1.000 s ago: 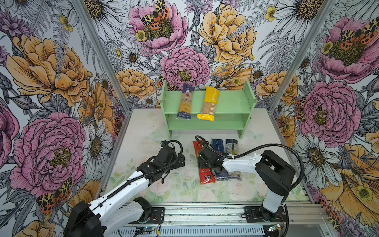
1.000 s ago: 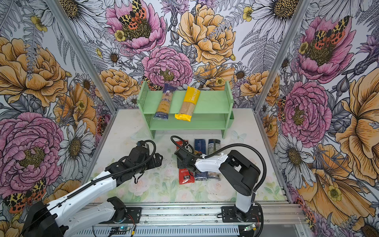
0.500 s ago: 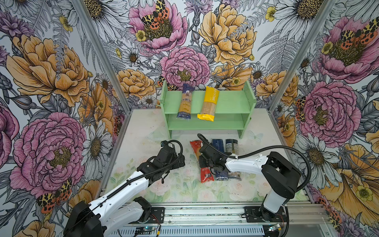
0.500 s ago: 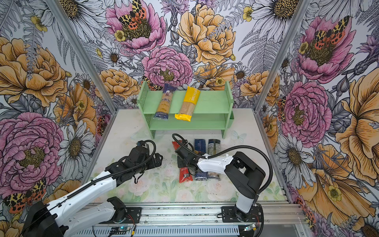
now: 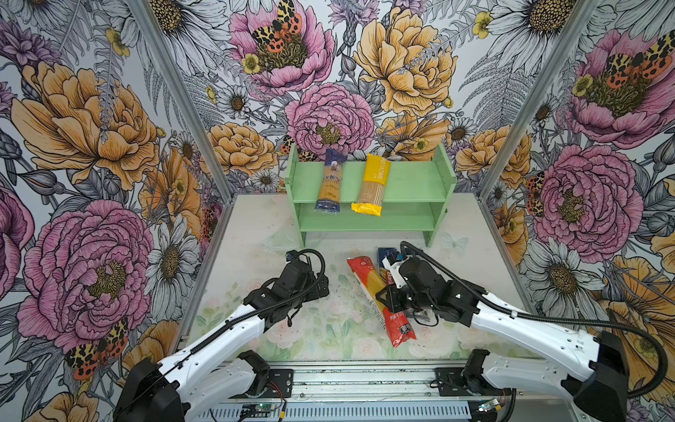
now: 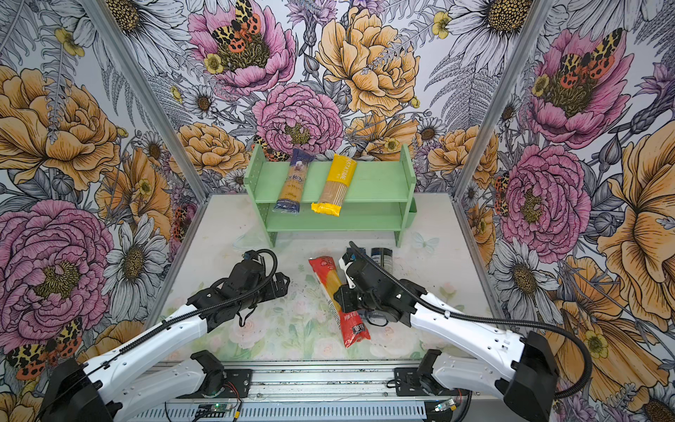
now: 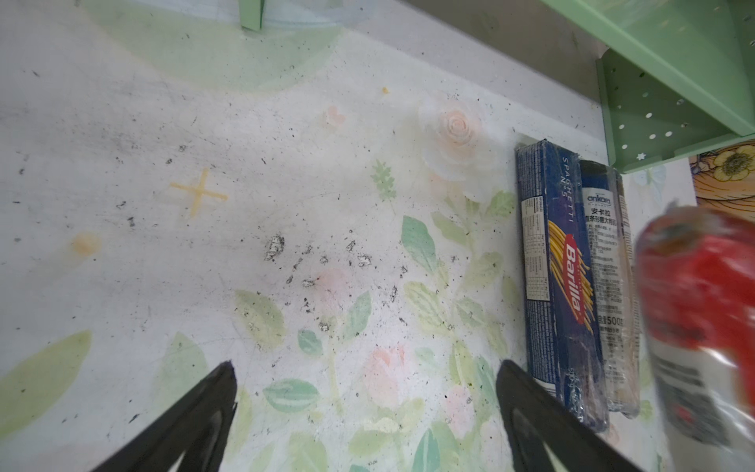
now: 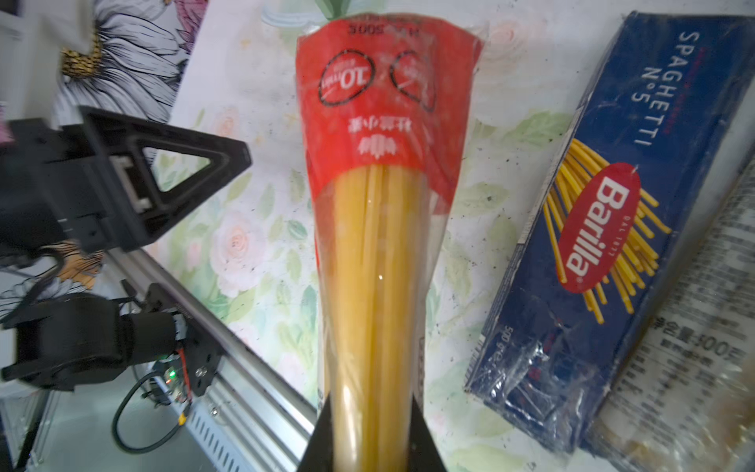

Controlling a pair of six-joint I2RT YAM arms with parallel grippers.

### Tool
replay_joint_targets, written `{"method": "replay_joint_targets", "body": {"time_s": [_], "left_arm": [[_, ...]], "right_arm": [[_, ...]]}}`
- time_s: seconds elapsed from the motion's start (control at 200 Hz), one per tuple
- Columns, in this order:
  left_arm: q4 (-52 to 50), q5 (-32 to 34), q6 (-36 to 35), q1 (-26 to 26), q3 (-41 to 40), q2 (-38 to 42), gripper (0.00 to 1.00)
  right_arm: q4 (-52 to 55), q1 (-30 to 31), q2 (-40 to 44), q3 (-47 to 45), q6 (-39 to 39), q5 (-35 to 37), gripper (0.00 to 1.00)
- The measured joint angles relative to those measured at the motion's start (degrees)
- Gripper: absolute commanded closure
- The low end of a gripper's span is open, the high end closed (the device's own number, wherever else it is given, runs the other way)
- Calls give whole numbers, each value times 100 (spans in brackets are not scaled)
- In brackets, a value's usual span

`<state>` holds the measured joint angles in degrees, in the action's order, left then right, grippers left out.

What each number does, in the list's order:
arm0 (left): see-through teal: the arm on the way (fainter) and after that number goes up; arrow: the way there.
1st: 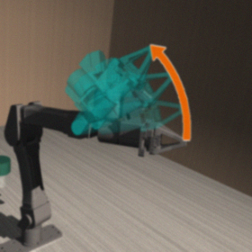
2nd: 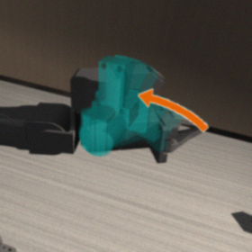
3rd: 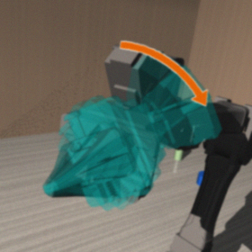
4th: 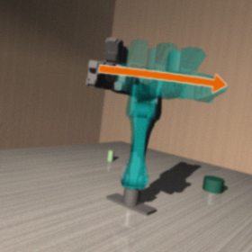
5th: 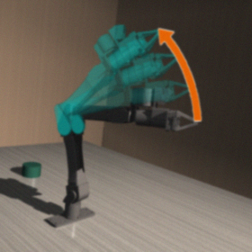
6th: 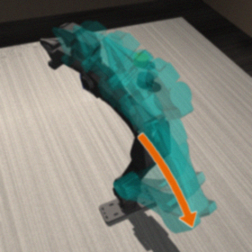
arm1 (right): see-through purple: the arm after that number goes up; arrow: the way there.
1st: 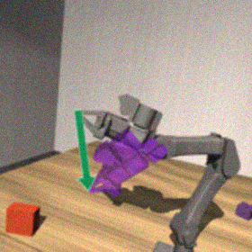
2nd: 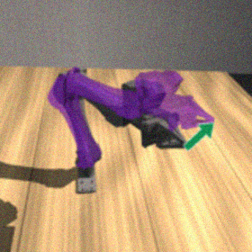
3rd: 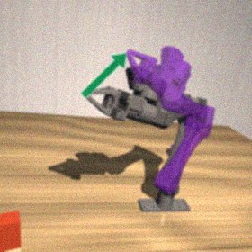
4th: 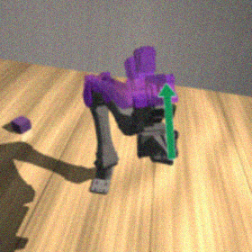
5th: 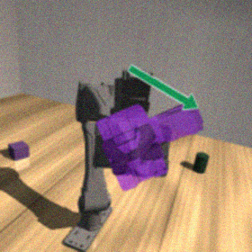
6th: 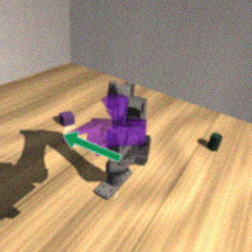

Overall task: Arrange pasta packages on shelves
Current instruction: Pick up the pasta bag from the center of the table, then place the pasta bag on the shelf.

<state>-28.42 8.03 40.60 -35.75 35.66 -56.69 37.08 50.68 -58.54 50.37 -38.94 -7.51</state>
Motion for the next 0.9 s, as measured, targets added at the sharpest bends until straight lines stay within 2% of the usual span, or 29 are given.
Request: {"method": "replay_joint_targets", "body": {"time_s": [0.18,0.34,0.591,0.901], "left_arm": [[0,-4,0,0,0,-2,1],[-2,-4,0,0,0,-9,1],[-7,-4,-2,0,35,-11,1],[-2,-4,-2,4,120,-11,1]], "right_arm": [[820,0,968,640,103,-247,100],[1327,0,944,1626,404,-149,100],[2111,-181,11,3860,1147,966,100],[2354,-1606,-1878,6419,1915,2245,100]]}}
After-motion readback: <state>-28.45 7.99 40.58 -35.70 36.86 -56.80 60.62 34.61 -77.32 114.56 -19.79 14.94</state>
